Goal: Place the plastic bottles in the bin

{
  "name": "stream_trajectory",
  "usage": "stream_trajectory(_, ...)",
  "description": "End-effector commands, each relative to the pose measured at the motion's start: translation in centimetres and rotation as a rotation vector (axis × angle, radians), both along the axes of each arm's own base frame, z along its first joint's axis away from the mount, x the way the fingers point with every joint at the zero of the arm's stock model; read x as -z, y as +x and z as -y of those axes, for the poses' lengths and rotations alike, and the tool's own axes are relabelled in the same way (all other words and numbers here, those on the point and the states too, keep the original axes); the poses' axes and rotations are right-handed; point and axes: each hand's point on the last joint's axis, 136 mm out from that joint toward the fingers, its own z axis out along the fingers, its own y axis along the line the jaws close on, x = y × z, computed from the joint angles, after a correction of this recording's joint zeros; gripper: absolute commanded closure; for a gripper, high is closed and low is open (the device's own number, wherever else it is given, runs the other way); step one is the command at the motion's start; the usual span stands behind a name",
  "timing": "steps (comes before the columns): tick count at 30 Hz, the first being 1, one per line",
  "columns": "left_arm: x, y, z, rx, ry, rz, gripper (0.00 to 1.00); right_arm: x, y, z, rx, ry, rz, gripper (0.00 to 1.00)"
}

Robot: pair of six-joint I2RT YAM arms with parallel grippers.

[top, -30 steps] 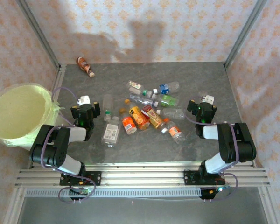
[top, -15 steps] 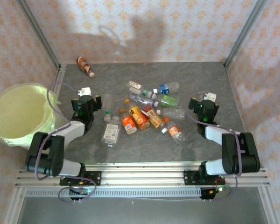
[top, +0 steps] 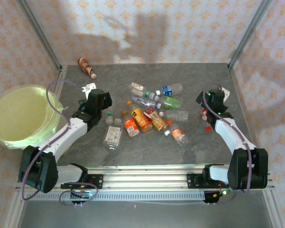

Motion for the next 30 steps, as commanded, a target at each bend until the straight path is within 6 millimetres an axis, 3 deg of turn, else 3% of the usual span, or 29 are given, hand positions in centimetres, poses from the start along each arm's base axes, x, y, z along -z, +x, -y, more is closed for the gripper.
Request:
stream_trajectory(1, 2.5, -2.6, 1.5, -0.037, -0.181, -0.148, 0.00, 4.0, -2.4, -0.1, 0.011, 0.040, -0.265, 0.01)
stream_trajectory(5, 3.5, -4.2, 2.2, -0.062, -0.273, -0.208, 0.00, 6.0, -2.9, 0.4, 0.019, 0.003, -0.403, 0.01)
stream_trajectory(11, 4.5, -7.0, 3.2, -0.030, -0.332, -0.345, 0.00, 6.7, -2.3, -0.5, -0.040, 0.032, -0.393, 0.01)
stream_trajectory(14, 6.1, -10.0, 3.5, -0.016, -0.307, -0.482, 0.00, 6.8, -2.4, -0.3, -0.043, 0.017, -0.401, 0.01)
stream_trajectory(18, 7.5, -13.1, 5.3, 0.102, -0.224, -0.585, 0.00, 6.7, -2.5, -0.1, -0.037, 0.002, -0.398, 0.01)
stream_trajectory(20, 8.1, -14.4, 4.8, 0.092, -0.124, -0.602, 0.00, 6.4, -2.4, 0.0, -0.033, 0.001, -0.388, 0.01)
stream_trajectory(30, 11.0, -15.7, 7.8, 0.384, 0.034, -0.637, 0.00, 3.9, -1.4, 0.1, -0.010, 0.011, -0.259, 0.01)
